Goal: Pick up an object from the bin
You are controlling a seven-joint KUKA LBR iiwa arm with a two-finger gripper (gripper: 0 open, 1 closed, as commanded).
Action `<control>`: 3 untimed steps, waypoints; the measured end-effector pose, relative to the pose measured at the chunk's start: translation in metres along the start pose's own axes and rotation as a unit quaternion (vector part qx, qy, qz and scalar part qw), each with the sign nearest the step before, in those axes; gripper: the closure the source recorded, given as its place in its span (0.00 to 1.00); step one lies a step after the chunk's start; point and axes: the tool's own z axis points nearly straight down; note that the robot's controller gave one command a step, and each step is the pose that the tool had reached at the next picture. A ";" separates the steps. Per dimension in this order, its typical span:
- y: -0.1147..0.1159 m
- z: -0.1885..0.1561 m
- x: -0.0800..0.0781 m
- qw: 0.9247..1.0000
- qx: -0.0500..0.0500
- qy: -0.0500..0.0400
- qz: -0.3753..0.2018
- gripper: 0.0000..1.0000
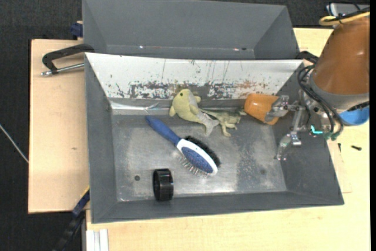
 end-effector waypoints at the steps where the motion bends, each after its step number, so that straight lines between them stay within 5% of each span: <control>1: 0.074 0.064 -0.031 0.996 -0.001 -0.002 -0.084 0.00; 2: 0.155 0.060 -0.044 0.973 0.000 -0.006 -0.231 0.00; 3: 0.123 0.020 -0.013 0.941 0.002 -0.004 -0.338 0.00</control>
Offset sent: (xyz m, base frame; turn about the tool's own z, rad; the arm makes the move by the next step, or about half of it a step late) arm 0.0311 0.0705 -0.0636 -0.1658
